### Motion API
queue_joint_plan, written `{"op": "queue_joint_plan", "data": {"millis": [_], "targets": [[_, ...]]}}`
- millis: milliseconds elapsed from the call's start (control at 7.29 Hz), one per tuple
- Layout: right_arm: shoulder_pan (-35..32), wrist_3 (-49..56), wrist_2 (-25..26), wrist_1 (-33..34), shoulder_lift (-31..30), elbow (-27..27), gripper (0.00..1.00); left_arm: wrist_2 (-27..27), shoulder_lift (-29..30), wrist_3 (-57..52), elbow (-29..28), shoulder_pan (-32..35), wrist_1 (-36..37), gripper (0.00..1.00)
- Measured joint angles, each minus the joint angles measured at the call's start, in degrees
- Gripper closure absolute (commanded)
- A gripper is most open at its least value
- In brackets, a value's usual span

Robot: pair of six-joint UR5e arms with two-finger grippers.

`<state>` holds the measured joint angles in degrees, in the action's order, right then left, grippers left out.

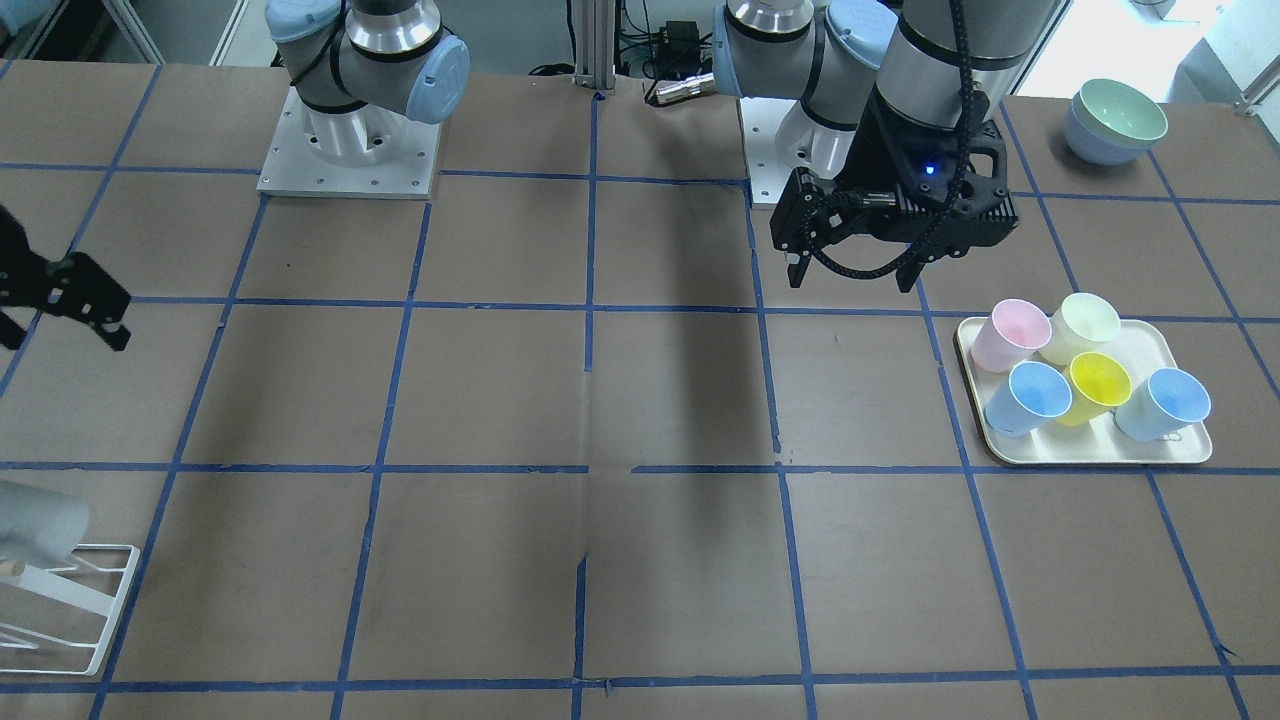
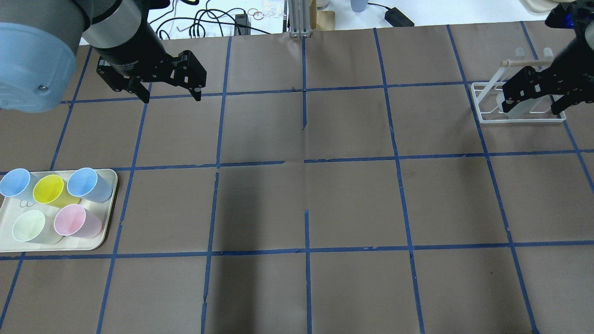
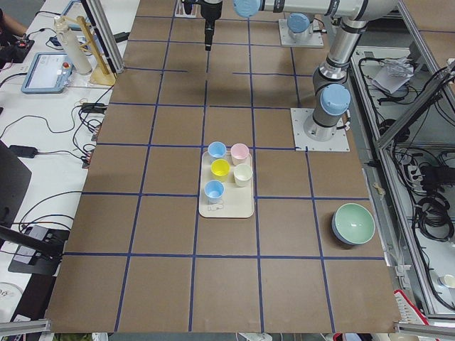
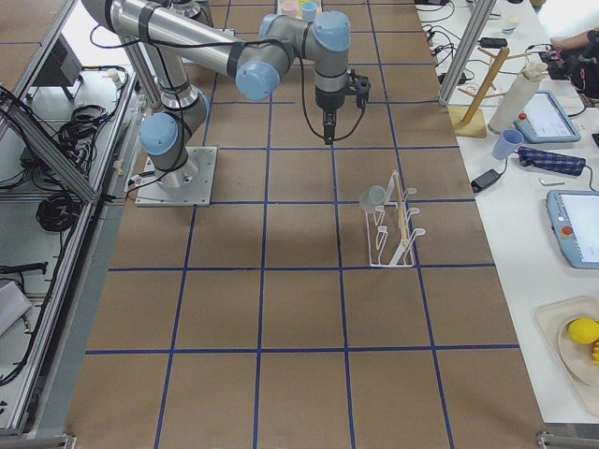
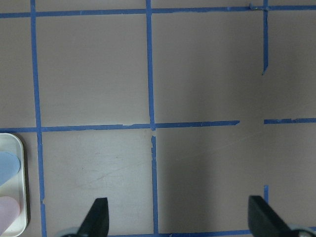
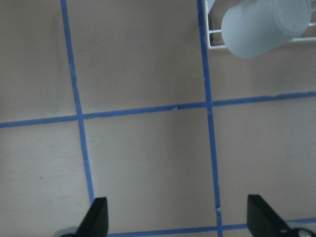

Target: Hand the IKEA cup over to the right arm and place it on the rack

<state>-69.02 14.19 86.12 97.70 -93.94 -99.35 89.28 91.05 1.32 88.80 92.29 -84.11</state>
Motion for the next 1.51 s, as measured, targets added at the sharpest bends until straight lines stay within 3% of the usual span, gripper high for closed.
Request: {"op": "queue_joint_plan", "data": {"millis": [412, 824, 1510], "targets": [[-12.22, -15.39, 1.40, -5.90, -7.62, 0.24, 0.00, 0.02, 0.00, 0.08, 0.06, 0.00, -0.02, 0.00], [-21.22, -20.48, 4.16, -6.39, -8.12, -0.71, 0.00, -0.02, 0.00, 0.11, 0.04, 0.00, -0.02, 0.00], [-20.29, -17.61, 4.00, -5.84, -7.10, -1.76, 0.00, 0.02, -0.03, 0.09, 0.06, 0.00, -0.08, 0.00]]}}
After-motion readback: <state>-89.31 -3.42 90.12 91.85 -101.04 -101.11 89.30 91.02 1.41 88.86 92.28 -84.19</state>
